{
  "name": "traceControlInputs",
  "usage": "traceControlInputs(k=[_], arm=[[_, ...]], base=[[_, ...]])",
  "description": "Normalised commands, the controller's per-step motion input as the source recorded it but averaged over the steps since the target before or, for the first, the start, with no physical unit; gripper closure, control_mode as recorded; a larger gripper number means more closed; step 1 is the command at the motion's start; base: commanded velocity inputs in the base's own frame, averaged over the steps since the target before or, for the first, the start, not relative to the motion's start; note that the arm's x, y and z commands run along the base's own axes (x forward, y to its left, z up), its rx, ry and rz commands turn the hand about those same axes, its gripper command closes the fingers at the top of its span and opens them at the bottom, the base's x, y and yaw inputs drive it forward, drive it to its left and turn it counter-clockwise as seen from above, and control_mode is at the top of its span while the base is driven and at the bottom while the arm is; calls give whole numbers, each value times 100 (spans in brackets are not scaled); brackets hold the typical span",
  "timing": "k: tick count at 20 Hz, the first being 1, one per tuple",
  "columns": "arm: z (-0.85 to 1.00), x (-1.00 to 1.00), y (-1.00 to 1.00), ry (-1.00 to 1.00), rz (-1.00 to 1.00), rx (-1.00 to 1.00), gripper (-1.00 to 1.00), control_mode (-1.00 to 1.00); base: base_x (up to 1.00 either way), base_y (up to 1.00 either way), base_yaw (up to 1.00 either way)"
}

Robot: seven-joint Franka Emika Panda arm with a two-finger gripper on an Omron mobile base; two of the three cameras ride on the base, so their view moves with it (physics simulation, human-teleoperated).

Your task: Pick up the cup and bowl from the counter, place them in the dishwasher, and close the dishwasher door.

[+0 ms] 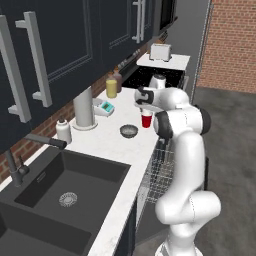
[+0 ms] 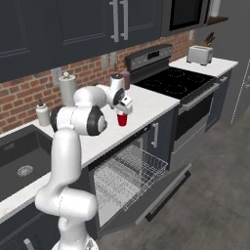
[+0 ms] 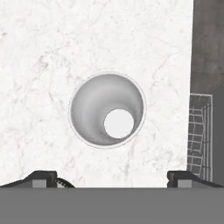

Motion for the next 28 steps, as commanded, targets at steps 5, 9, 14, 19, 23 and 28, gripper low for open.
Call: traceControlInputs(k=[5, 9, 14, 19, 23, 28], arm=[[-21, 25, -17, -1, 0, 0, -100, -100], [-19, 28, -11, -2, 0, 0, -100, -100], [-16, 22, -13, -5, 0, 0, -100, -100], [-16, 4, -12, -3, 0, 0, -100, -100], [-19, 0, -4, 0, 0, 0, -100, -100], [-22, 0, -5, 0, 0, 0, -100, -100]], base=[[0, 0, 0], [0, 0, 0], [0, 0, 0], [0, 0, 0], [0, 0, 0], [0, 0, 0]])
